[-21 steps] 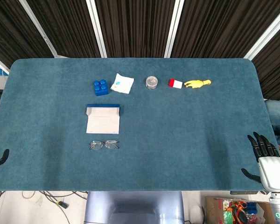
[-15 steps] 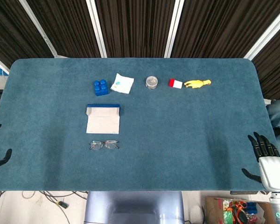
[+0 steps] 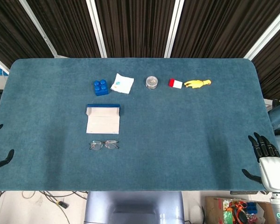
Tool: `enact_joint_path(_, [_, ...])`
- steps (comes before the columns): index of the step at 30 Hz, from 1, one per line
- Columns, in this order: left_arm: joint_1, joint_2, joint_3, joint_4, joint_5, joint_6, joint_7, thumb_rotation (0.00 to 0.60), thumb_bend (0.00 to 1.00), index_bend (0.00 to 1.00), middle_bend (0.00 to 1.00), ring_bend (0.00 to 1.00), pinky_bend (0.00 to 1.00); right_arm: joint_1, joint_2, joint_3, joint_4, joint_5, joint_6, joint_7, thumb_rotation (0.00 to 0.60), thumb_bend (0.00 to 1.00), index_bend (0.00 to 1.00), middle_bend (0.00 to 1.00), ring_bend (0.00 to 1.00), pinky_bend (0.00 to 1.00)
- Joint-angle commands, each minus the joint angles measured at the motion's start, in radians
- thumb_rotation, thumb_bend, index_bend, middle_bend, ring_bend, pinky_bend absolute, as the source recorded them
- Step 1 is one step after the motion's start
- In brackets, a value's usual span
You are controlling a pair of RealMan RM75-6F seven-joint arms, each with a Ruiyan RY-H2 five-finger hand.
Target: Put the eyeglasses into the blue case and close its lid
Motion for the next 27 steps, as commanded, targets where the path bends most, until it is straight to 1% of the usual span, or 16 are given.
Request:
enact_joint_path(1, [-0.01,0.002,0.002,0.005,-0.002,-0.025,-0.016,0.6,0.28,0.1,0.01,0.0,0.0,-0.004,0.001,-0.002,-0.002,-0.003,0.006,0.004,0.6,0.04,0.0,0.0,0.05,0.19])
enact_joint_path(5, [-0.027,0.004,0.008,0.003,0.011,-0.056,-0.028,0.6,0.28,0.11,0.01,0.0,0.0,-0.006,-0.002,0.002,-0.01,0.012,0.005,0.009,0.6,0.04,0.0,0.0,0.05,0.19])
enact_joint_path(8, [-0.054,0.014,0.007,-0.022,0.016,-0.1,-0.033,0.6,0.28,0.15,0.01,0.0,0.0,-0.004,-0.001,0.003,-0.013,0.016,-0.001,0.009,0.6,0.04,0.0,0.0,0.05,0.19])
enact_joint_path(11, [-0.123,0.013,-0.017,-0.067,-0.001,-0.194,-0.023,0.6,0.28,0.16,0.01,0.0,0.0,-0.002,0.002,0.0,-0.017,0.014,-0.009,0.009,0.6,0.04,0.0,0.0,0.05,0.19])
enact_joint_path(12, [-0.147,0.014,-0.028,-0.08,-0.023,-0.232,-0.011,0.6,0.28,0.16,0.01,0.0,0.0,-0.002,0.003,0.0,-0.019,0.013,-0.009,0.012,0.6,0.04,0.0,0.0,0.05,0.19])
enact_joint_path(14, [-0.198,0.016,-0.056,-0.109,-0.082,-0.305,0.019,0.6,0.28,0.17,0.01,0.0,0.0,-0.003,0.005,-0.002,-0.02,0.011,-0.008,0.014,0.6,0.04,0.0,0.0,0.05,0.19])
enact_joint_path(15, [-0.231,0.009,-0.079,-0.12,-0.116,-0.341,0.036,0.6,0.28,0.18,0.01,0.0,0.0,-0.003,0.006,-0.002,-0.02,0.01,-0.007,0.016,0.6,0.04,0.0,0.0,0.05,0.19])
enact_joint_path(17, [-0.293,-0.019,-0.121,-0.127,-0.211,-0.392,0.101,0.6,0.28,0.19,0.01,0.0,0.0,-0.004,0.008,-0.002,-0.02,0.011,-0.006,0.021,0.6,0.04,0.0,0.0,0.05,0.19])
enact_joint_path(18, [-0.316,-0.035,-0.132,-0.126,-0.243,-0.404,0.131,0.6,0.28,0.2,0.01,0.0,0.0,-0.004,0.008,-0.001,-0.02,0.012,-0.006,0.022,0.6,0.04,0.0,0.0,0.05,0.19])
enact_joint_path(21, [-0.388,-0.084,-0.151,-0.118,-0.348,-0.457,0.225,0.6,0.28,0.2,0.01,0.0,0.0,-0.003,0.009,0.0,-0.02,0.016,-0.01,0.025,0.6,0.04,0.0,0.0,0.05,0.19])
enact_joint_path(23, [-0.443,-0.115,-0.16,-0.114,-0.456,-0.491,0.301,0.6,0.28,0.2,0.01,0.0,0.0,-0.003,0.009,0.001,-0.019,0.015,-0.01,0.024,0.6,0.04,0.0,0.0,0.05,0.19])
enact_joint_path(27, [-0.52,-0.163,-0.161,-0.098,-0.583,-0.5,0.41,0.6,0.28,0.24,0.02,0.0,0.0,-0.003,0.007,0.002,-0.02,0.021,-0.011,0.022,0.6,0.04,0.0,0.0,0.05,0.19])
